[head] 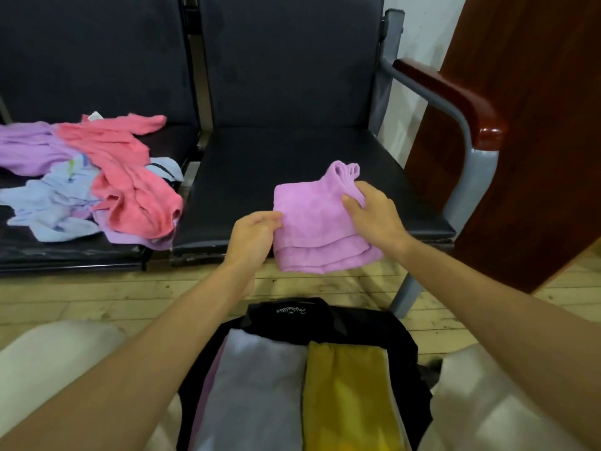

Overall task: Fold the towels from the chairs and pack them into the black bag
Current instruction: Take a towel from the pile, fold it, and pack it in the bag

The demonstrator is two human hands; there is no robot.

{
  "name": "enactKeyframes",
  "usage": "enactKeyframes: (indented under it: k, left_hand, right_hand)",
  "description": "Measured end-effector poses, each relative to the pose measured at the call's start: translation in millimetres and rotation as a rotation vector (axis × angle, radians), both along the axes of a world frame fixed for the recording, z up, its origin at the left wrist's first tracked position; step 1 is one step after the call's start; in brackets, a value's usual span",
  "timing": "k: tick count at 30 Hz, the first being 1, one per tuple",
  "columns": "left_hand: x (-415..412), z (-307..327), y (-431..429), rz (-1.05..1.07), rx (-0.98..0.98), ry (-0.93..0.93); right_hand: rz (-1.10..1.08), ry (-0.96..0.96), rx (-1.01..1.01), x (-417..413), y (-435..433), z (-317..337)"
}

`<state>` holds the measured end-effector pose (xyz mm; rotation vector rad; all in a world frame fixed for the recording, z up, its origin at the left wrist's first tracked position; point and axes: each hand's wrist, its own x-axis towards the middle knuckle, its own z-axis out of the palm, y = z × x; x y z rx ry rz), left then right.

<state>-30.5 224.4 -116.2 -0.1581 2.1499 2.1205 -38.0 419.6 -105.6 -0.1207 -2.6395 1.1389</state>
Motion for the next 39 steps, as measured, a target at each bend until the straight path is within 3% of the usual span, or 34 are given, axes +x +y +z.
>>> enactKeyframes:
  k: [2, 5, 8, 11, 15, 24, 29, 33, 36, 39]
  left_hand:
    - [5, -5, 0, 0.047, -0.021, 0.052]
    - [12, -18, 0, 0.097, -0.007, 0.101]
    - [26, -28, 0, 0.058, 0.253, -0.109]
    - [43, -27, -5, -0.200, 0.498, -0.364]
    - [60, -35, -7, -0.373, 0.486, -0.431]
    - [94, -124, 41, -0.425, 0.200, -0.492]
    - [108, -175, 57, -0.431, -0.203, -0.220]
    - [111, -207, 45, -0.481, -0.412, -0.093]
    - [111, -226, 39, -0.593, -0.539, -0.063]
    - [110, -234, 41, -0.578, -0.582, -0.094]
  right_hand:
    - [0.033, 0.033, -0.112, 13, -9, 8]
    - [0.088, 0.054, -0.468, 39, -24, 21]
    - [0.130, 0.054, -0.648, 62, -36, 28]
    - [0.144, -0.022, -0.803, 84, -37, 22]
    - [0.091, -0.087, -1.014, 113, -23, -4]
    - [-0.237, -0.304, -0.947, 162, 29, -99]
    - [-0.294, -0.410, -0.843, 181, 41, -141]
    - [-0.277, -0.464, -0.798, 180, 35, -165]
    - [-0.288, -0.555, -0.646, 181, 32, -192]
    - [-0.357, -0.667, -0.512, 185, 34, -216]
